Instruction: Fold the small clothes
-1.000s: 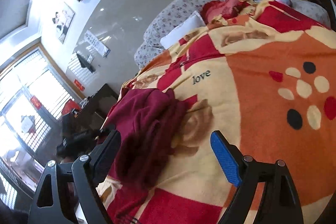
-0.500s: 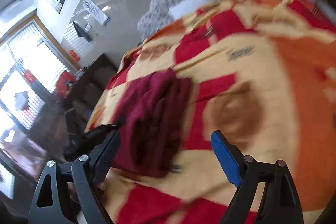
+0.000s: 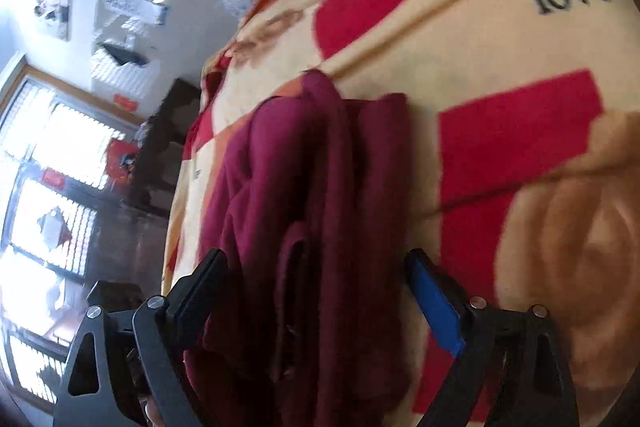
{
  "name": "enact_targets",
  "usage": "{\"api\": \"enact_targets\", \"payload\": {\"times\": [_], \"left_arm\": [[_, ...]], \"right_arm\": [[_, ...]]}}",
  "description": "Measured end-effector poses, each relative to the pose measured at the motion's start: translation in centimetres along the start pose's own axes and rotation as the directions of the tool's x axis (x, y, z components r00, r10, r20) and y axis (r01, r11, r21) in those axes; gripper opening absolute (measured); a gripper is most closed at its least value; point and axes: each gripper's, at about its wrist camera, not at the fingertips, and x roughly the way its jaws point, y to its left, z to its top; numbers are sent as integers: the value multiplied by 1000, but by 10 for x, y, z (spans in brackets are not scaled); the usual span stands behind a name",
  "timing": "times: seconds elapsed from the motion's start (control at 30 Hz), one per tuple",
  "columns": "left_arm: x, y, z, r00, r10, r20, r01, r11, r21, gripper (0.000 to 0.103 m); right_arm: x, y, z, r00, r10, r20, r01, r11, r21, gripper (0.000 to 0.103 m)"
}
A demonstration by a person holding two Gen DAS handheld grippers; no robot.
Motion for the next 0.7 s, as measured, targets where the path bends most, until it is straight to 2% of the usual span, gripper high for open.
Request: {"api": "enact_targets", "payload": {"times": [0.07,0.1,0.17,0.23,0.27,0.3,0.37,0.4,0.5,0.6,0.67,0.7], "left_arm": [[0,1,0,1000,-2,-2,2,1000,0,38],[0,1,-1,1000,-3,-4,3,1000,3,38],[1,1,0,1000,-5,-8,5,1000,2,38],[1,0,2,1000,-7,-16,7,1000,7,39],[1,-1,3,1000,-4,-18,5,1000,13,40],[1,-2,4,1000,-2,-18,3,1000,18,40],[-1,-7,8,1000,2,-18,-1,999,43,35],[-6,-11,12,1000,-6,-11,7,998,58,32],[-21,-26,22,999,-18,41,14,995,94,31],[-28,-45,38,994,-14,105,-3,988,154,31],[-18,-47,47,996,2,92,-17,987,160,31],[-3,-46,49,998,26,58,-35,986,164,32]], "right_arm": [[-2,5,0,997,75,-9,-75,997,-25,100],[-3,10,-1,997,74,-3,-74,996,-57,100],[1,14,-4,999,26,-28,-29,993,-117,100],[15,21,-13,993,-78,-91,53,968,-244,93],[18,23,-21,988,-136,-77,106,943,-314,89],[18,24,-23,988,-143,-62,114,936,-333,79],[13,18,-23,995,-95,-38,81,958,-276,59],[9,18,-23,996,-81,-28,71,960,-272,53],[-7,37,-24,995,-94,21,95,923,-372,50],[-21,52,-14,996,-65,63,85,902,-424,50],[-21,58,-1,996,-53,70,78,901,-427,50],[-19,55,3,996,-60,65,82,900,-428,50]]}}
